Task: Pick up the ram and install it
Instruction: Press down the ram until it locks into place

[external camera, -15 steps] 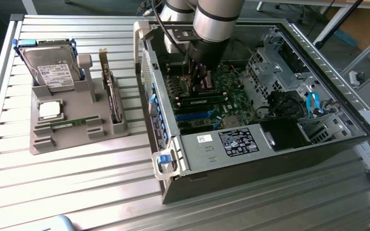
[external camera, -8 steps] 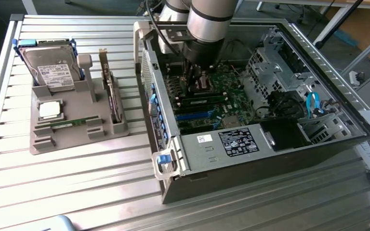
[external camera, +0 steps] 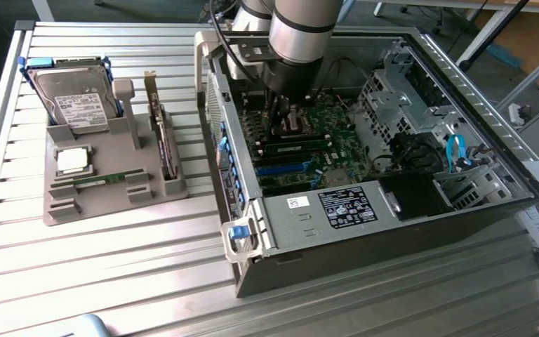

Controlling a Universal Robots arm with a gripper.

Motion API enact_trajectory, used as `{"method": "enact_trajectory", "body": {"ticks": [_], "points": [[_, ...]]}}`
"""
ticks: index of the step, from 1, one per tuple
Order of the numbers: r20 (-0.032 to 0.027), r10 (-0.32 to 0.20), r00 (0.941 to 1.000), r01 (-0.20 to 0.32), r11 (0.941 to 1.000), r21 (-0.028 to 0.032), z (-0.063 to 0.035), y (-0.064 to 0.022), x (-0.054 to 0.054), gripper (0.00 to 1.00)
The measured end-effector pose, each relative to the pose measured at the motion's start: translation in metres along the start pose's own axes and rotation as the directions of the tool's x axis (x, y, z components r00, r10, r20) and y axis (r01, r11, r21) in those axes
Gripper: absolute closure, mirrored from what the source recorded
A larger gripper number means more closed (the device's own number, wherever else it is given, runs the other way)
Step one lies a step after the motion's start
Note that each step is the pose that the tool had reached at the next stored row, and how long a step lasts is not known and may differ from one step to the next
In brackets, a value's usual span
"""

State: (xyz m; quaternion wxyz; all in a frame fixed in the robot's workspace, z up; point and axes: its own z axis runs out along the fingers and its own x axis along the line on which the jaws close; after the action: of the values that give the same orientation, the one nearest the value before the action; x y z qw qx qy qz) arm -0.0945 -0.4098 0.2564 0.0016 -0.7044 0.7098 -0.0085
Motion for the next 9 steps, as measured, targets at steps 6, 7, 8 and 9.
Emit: {"method": "enact_trajectory", "body": {"ticks": [6,7,8,9], "points": [[0.0002,0.0,1.0,0.0,1.0,0.0,0.0034,0.0001,0.0,0.89],[0.0002,0.0,1.0,0.0,1.0,0.0,0.0034,0.0001,0.0,0.89],[0.0002,0.0,1.0,0.0,1.0,0.0,0.0034,0.0001,0.0,0.89],[0.0001,0.0,1.0,0.0,1.0,-0.0001,0.0034,0.0001,0.0,0.89]]}}
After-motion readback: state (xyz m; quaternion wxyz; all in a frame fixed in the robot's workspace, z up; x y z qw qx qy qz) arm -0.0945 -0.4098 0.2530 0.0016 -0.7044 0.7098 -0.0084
